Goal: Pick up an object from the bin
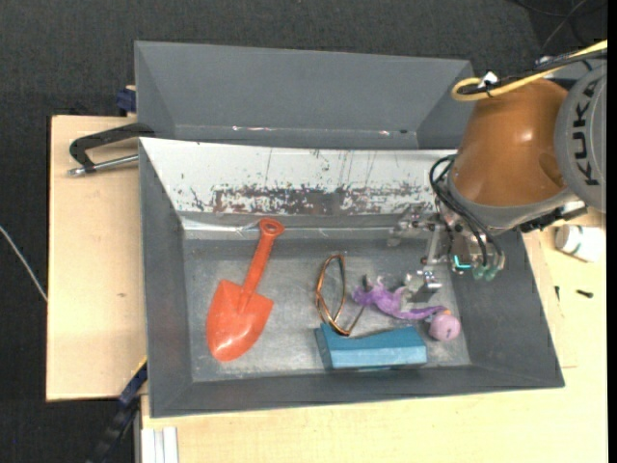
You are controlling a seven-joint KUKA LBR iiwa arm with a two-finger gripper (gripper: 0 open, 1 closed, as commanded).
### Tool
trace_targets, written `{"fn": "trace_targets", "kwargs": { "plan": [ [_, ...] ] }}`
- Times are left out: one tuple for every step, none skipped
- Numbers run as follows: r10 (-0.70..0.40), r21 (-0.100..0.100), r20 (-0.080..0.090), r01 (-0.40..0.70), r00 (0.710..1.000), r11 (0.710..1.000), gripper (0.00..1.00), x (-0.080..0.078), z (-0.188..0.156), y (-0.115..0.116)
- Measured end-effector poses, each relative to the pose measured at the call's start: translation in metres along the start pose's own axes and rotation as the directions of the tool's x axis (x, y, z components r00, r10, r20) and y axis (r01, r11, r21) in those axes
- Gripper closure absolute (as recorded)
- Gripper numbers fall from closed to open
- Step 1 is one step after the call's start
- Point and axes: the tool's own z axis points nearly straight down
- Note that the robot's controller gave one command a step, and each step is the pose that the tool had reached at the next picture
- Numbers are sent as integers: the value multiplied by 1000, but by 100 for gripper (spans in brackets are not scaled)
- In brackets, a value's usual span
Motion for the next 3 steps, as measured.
{"fn": "trace_targets", "kwargs": {
  "plan": [
    [-1,1,7,1,1000,1000,0,-1,-4,0],
    [-61,2,14,61,998,998,0,-8,39,13],
    [-49,1,9,49,999,999,0,-15,80,46]
  ]
}}
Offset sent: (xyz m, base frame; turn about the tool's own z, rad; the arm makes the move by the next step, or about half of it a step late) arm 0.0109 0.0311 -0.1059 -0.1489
